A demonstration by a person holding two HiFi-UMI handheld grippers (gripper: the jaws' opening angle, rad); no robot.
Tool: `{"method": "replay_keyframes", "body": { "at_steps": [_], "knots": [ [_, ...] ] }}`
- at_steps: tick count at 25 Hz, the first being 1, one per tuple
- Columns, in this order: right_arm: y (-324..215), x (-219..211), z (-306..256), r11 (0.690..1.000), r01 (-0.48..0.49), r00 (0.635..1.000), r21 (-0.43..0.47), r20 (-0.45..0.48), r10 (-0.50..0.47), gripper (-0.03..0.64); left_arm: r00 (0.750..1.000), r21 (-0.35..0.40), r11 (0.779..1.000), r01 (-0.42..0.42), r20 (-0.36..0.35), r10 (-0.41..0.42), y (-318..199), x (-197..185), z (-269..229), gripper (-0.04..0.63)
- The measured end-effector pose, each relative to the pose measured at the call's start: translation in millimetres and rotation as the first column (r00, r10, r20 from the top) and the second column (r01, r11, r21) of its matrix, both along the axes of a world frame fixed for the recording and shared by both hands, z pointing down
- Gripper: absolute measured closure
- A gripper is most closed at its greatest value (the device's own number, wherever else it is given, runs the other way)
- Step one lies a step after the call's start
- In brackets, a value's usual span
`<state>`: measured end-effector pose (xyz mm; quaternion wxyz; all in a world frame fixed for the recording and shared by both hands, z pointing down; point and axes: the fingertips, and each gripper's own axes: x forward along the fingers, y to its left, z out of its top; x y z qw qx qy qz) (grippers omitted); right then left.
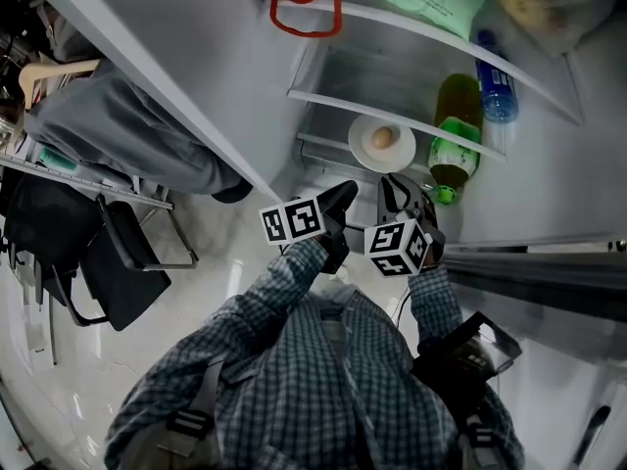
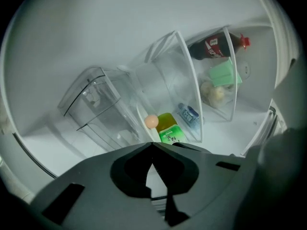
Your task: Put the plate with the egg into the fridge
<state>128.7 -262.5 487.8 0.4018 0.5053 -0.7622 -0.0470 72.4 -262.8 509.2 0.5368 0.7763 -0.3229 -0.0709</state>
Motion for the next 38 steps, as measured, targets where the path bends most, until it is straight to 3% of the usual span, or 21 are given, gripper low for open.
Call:
{"method": "replay_keyframes", "body": {
  "at_steps": [4, 8, 11, 14, 19, 21, 25, 29, 38],
  "knots": [
    [3.9, -0.6, -10.7, 0.999, -0.03, 0.996, 0.014, 0.079, 0.029, 0.611, 0.996, 0.075, 0.996, -0.039, 0.079, 0.033, 1.0, 5.6, -9.5, 0.589],
    [9.4, -3.3, -19.8, 0.997, -0.072, 0.965, -0.014, 0.251, 0.074, 0.611, 0.981, 0.169, 0.981, -0.09, 0.184, 0.058, 2.0, 12.6, -20.1, 0.589],
    [13.4, -5.0, -25.1, 0.994, -0.1, 0.919, -0.041, 0.379, 0.108, 0.611, 0.954, 0.266, 0.952, -0.154, 0.292, 0.072, 3.8, 18.3, -29.9, 0.589],
    [18.2, -0.3, -22.0, 0.991, -0.123, 0.894, -0.055, 0.427, 0.135, 0.611, 0.921, 0.349, 0.911, -0.219, 0.384, 0.075, 7.7, 23.7, -36.9, 0.589],
    [23.0, 0.9, -22.6, 0.985, -0.157, 0.821, -0.071, 0.546, 0.17, 0.611, 0.875, 0.416, 0.856, -0.308, 0.477, 0.083, 18.7, 31.8, -40.2, 0.589],
    [25.5, 0.5, -22.1, 0.983, -0.165, 0.803, -0.076, 0.568, 0.179, 0.611, 0.866, 0.425, 0.845, -0.323, 0.494, 0.083, 22.2, 33.6, -39.6, 0.589],
    [33.0, -1.2, -23.0, 0.986, -0.151, 0.787, -0.069, 0.595, 0.162, 0.611, 0.87, 0.432, 0.845, -0.315, 0.487, 0.075, 28.6, 35.2, -41.4, 0.589],
    [36.2, -0.2, -23.2, 0.986, -0.155, 0.787, -0.066, 0.594, 0.163, 0.611, 0.862, 0.448, 0.83, -0.332, 0.501, 0.075, 33.8, 38.8, -44.4, 0.589],
    [36.5, 4.9, -26.2, 0.984, -0.173, 0.782, -0.048, 0.6, 0.167, 0.611, 0.86, 0.46, 0.821, -0.338, 0.505, 0.071, 35.1, 42.1, -45.8, 0.589]
  ]
}}
